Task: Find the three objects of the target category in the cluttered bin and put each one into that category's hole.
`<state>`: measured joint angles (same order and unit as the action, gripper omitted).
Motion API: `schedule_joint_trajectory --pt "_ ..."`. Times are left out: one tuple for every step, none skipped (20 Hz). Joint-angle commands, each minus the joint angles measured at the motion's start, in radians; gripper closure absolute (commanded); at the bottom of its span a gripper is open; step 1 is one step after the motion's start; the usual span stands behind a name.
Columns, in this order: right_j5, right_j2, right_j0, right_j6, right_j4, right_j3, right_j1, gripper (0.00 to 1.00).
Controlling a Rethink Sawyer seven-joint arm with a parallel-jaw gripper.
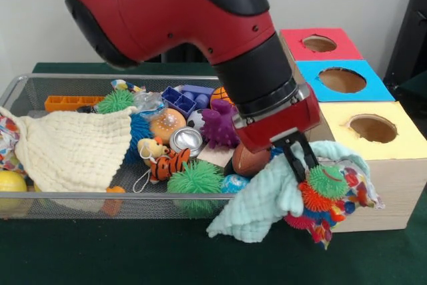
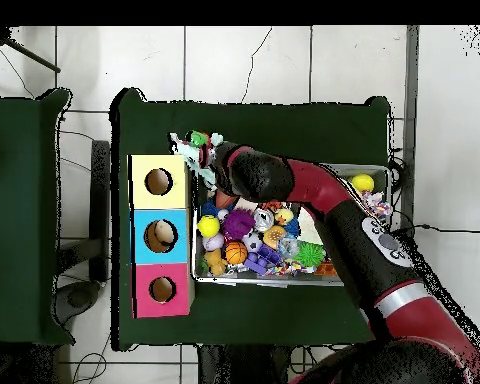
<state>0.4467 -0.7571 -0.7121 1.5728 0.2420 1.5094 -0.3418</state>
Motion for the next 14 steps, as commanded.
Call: schedule_joint_trajectory --pt "0.121 -0.055 -0.044 0.006 -0.131 -0.097 0.205 1.00" --pt "0.100 -0.064 -0.052 -0.006 -0.129 -0.092 0.210 1.00" --pt "0.074 -0.078 -0.065 -0.006 -0.127 -0.064 0.201 1.00" --pt "0.060 -0.093 -0.075 -0.016 -0.125 -0.056 0.207 1.00" --pt "0.037 -0.112 -0.087 -0.023 -0.117 -0.033 0.204 1.00" --pt "0.029 -0.131 -0.095 -0.046 -0.107 -0.034 0.212 1.00" --pt "0.016 -0.145 -0.101 -0.074 -0.081 -0.034 0.208 1.00" --pt "0.003 -0.160 -0.106 -0.103 -0.055 -0.033 0.204 1.00" --pt "-0.012 -0.156 -0.106 -0.106 -0.028 -0.024 0.182 1.00" --pt "-0.019 -0.157 -0.103 -0.134 0.007 -0.028 0.156 1.00" --pt "-0.030 -0.149 -0.099 -0.122 0.025 -0.013 0.128 1.00" --pt "-0.031 -0.134 -0.089 -0.114 0.045 -0.006 0.092 1.00" --pt "-0.043 -0.122 -0.082 -0.091 0.059 0.013 0.058 1.00" --pt "-0.037 -0.106 -0.072 -0.079 0.073 0.019 0.028 1.00"
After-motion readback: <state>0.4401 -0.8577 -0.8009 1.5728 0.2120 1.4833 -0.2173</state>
